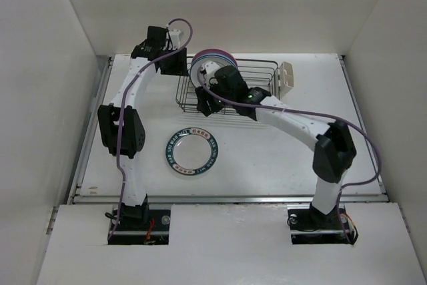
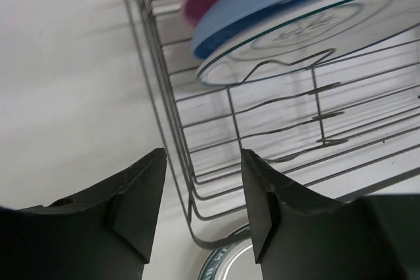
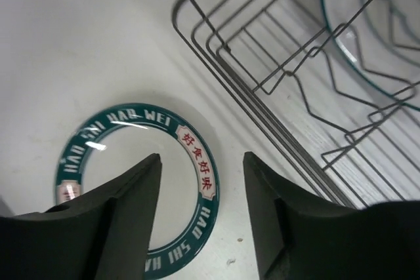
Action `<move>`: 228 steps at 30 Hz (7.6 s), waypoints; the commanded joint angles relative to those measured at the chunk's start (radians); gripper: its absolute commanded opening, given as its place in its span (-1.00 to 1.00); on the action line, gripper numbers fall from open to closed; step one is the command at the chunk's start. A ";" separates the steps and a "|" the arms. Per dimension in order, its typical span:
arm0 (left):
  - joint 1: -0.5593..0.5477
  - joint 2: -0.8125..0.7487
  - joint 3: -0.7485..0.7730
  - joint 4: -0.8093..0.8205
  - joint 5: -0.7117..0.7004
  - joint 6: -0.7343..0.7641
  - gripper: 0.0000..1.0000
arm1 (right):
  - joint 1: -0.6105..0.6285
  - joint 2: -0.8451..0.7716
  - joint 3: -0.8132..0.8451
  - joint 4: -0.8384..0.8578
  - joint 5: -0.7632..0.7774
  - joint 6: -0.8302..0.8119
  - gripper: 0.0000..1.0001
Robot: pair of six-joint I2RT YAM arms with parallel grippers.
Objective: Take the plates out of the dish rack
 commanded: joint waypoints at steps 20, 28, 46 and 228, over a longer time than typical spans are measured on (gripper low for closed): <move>-0.084 0.164 0.173 0.179 0.120 0.262 -0.34 | -0.317 -0.198 -0.147 -0.066 0.176 0.154 0.28; -0.084 0.201 0.182 0.158 0.141 0.242 -0.43 | -0.346 -0.166 -0.156 -0.066 0.187 0.145 0.28; -0.084 0.105 0.109 0.101 0.058 0.222 -0.36 | -0.346 -0.148 -0.116 -0.066 0.066 0.095 0.33; 0.022 0.259 0.086 -0.120 -0.011 -0.138 -1.00 | -0.400 -0.343 -0.295 -0.491 -0.190 0.138 -1.00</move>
